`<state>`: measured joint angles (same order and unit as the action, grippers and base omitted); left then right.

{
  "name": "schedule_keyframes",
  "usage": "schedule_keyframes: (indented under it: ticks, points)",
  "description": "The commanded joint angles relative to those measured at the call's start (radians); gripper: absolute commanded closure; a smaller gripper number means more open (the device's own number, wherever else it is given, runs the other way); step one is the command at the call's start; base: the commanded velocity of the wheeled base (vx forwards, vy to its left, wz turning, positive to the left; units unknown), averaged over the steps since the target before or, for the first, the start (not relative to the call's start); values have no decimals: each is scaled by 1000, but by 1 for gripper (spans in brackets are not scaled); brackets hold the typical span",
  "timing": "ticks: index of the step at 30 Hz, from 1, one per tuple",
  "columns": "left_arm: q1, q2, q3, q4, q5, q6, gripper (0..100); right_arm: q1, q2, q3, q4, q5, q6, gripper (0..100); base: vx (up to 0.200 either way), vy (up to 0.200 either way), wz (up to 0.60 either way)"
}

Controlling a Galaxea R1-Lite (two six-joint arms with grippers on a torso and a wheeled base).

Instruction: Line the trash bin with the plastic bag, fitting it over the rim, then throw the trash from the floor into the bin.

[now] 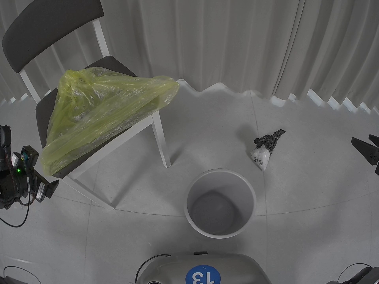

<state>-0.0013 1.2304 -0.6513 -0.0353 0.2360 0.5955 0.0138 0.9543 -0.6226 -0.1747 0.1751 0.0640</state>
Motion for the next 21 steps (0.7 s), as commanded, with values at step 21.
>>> schedule_keyframes:
  ticks: [21]
  points:
    - [119, 176, -56, -183, 3, 26, 0, -2, 63, -14, -31, 1, 10, 0, 0, 0, 0]
